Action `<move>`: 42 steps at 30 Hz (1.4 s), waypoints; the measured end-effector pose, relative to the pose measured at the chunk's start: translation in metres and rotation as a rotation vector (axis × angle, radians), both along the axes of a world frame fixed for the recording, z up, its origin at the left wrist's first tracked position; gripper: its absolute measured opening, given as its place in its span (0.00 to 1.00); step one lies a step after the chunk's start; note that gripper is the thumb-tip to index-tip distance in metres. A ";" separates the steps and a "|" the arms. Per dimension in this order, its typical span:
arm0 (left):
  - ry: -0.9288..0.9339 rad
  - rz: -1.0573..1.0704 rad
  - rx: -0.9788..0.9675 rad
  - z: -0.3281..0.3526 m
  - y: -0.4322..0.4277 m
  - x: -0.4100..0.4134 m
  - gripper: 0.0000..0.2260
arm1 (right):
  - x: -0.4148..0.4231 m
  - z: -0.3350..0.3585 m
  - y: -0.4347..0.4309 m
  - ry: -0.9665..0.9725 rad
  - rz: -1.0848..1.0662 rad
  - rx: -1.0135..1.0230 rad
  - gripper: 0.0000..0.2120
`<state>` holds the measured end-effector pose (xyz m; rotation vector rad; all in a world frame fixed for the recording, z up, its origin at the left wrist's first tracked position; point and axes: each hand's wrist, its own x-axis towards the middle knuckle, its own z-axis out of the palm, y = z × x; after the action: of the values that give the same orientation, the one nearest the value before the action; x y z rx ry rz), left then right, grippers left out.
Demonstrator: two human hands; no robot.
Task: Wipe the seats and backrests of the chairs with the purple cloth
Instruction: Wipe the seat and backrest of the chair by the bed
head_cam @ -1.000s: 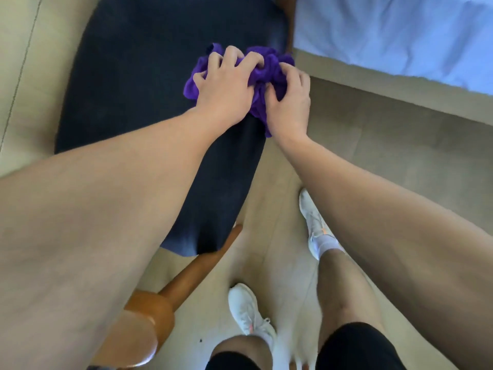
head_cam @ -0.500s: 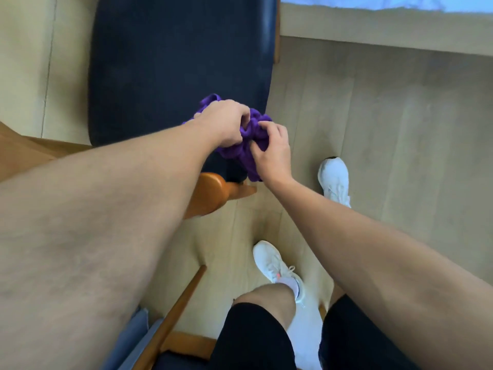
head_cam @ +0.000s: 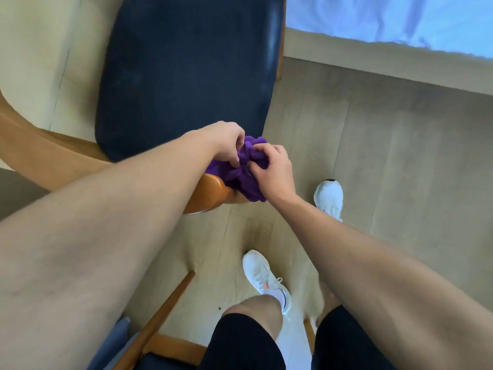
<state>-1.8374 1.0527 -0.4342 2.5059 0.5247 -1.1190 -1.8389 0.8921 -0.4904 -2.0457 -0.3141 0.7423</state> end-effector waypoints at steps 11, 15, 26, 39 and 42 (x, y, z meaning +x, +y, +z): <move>-0.579 0.580 0.291 0.016 0.015 0.052 0.17 | 0.134 0.048 0.058 -0.288 0.160 0.141 0.16; -0.677 0.752 0.430 0.016 0.029 0.072 0.18 | 0.173 0.056 0.088 -0.396 0.372 0.105 0.16; -0.460 0.985 0.511 -0.061 0.044 0.073 0.21 | 0.203 -0.003 0.174 -0.688 0.796 -0.439 0.24; -0.520 0.948 0.639 -0.084 0.164 0.056 0.18 | 0.199 -0.030 0.289 -0.933 0.831 -0.175 0.16; -0.442 1.092 0.653 -0.080 0.199 0.051 0.17 | 0.197 -0.030 0.342 -0.943 0.976 -0.133 0.17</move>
<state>-1.7865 1.2519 -0.5143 2.1505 1.9896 0.0465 -1.6421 1.2345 -0.5201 -2.1896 -1.9168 0.2495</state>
